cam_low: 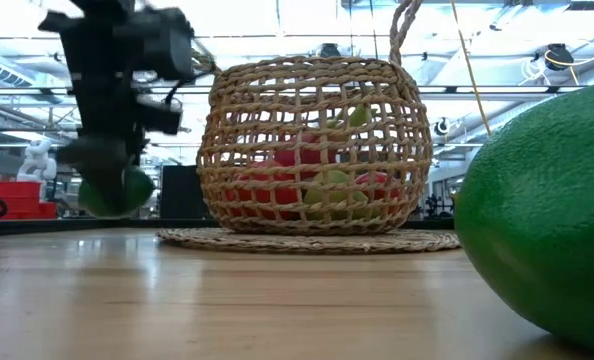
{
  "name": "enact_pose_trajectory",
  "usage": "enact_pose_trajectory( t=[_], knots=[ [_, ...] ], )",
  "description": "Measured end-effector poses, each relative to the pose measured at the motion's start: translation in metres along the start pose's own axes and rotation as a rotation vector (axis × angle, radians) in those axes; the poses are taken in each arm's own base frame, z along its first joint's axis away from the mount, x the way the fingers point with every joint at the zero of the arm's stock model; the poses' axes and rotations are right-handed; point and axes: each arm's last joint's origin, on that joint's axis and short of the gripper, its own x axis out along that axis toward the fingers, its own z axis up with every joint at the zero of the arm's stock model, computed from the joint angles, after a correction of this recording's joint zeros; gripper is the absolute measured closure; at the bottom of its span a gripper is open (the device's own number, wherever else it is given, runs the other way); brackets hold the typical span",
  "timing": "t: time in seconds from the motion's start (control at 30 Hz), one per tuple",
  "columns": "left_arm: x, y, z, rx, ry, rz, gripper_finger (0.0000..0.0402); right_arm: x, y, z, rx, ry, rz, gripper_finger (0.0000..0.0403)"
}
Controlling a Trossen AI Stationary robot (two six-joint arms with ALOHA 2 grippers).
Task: Build produce basket
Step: Put the left green lime into the basket
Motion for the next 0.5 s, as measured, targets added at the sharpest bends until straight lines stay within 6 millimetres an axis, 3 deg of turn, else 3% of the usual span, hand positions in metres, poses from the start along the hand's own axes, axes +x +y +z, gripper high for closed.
enact_pose_trajectory(
  t=[0.17, 0.5],
  knots=[
    [-0.032, -0.02, 0.011, -0.178, -0.021, -0.182, 0.0102, 0.0, 0.0, 0.0, 0.0, 0.0, -0.001, 0.006],
    [-0.107, -0.061, 0.021, -0.189, -0.202, -0.373, 0.0106, 0.0, 0.0, 0.0, 0.019, 0.0, -0.002, 0.006]
  ],
)
